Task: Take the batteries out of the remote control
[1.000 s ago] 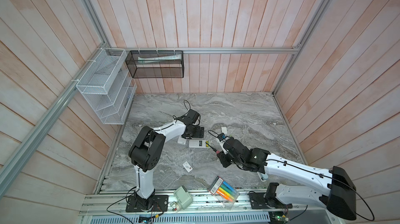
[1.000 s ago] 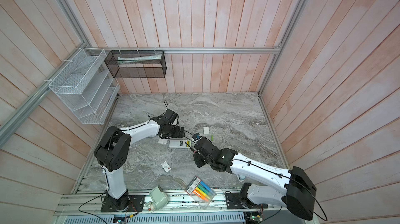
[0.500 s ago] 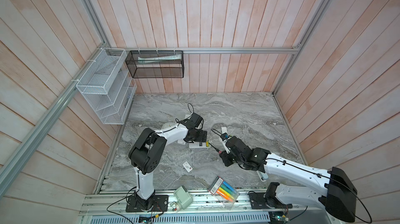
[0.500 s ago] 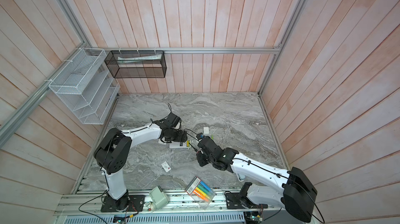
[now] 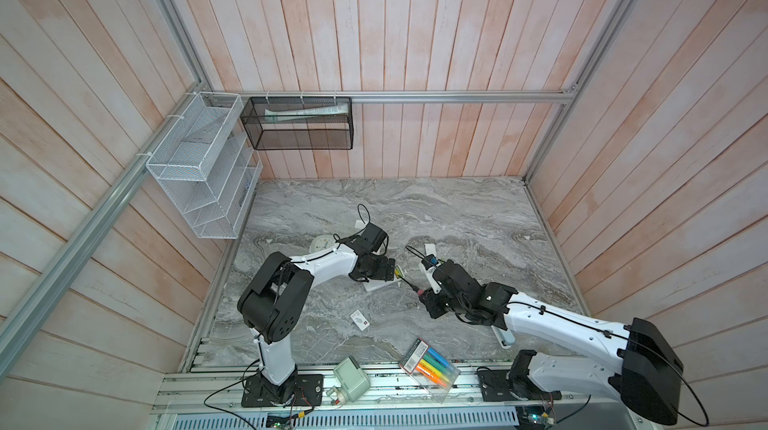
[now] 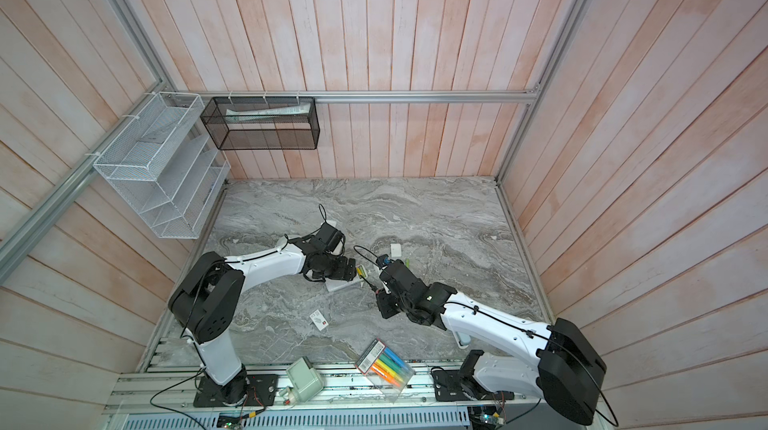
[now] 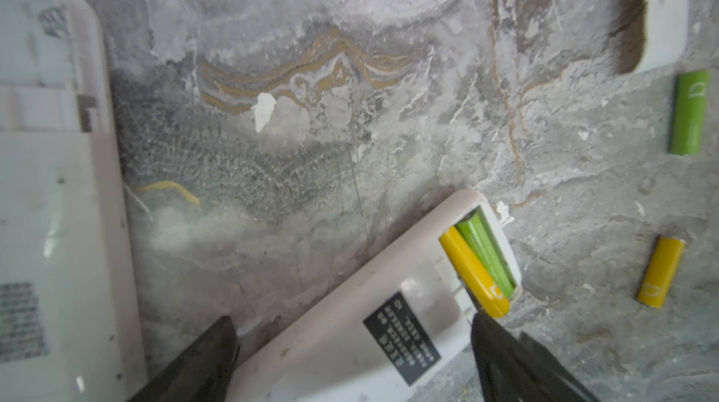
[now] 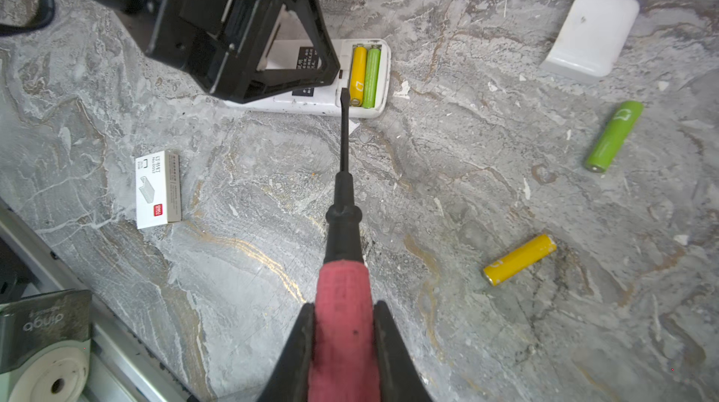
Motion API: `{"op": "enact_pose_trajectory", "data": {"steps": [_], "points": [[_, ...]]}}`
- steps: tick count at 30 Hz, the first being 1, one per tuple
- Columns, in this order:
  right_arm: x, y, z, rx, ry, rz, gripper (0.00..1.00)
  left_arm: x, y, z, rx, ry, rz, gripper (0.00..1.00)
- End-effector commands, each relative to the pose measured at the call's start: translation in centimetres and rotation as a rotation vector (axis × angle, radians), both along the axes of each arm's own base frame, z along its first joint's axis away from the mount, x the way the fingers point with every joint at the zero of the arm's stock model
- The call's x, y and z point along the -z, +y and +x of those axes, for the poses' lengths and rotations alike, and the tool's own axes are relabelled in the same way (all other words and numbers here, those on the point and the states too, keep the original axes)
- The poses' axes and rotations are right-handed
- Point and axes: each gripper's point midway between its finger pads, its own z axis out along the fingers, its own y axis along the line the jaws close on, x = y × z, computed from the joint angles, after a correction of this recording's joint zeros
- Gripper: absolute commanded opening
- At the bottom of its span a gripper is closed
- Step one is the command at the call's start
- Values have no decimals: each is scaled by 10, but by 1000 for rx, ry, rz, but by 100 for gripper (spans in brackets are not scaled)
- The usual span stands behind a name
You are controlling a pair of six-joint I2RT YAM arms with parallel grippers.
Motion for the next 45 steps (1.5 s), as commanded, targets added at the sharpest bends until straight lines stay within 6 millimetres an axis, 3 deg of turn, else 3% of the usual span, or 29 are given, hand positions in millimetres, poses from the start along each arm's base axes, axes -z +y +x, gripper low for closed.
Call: {"op": "enact_pose_trajectory", "data": {"steps": [1, 8, 18, 23, 33, 45], "points": [[6, -2, 4, 24, 17, 1, 0, 1, 15, -7, 40, -24, 73, 100], [10, 4, 4, 3, 39, 3, 0, -14, 28, -2, 160, -123, 157, 100], [-3, 7, 6, 2, 19, 35, 0, -13, 21, -7, 359, -198, 198, 100], [2, 9, 3, -6, 44, 33, 0, -16, 10, -13, 467, -244, 233, 100], [4, 9, 2, -5, 56, 33, 0, 10, 16, -23, 505, -163, 289, 97], [6, 2, 11, 47, 38, -4, 0, 31, 13, -35, 524, -94, 285, 82]]}}
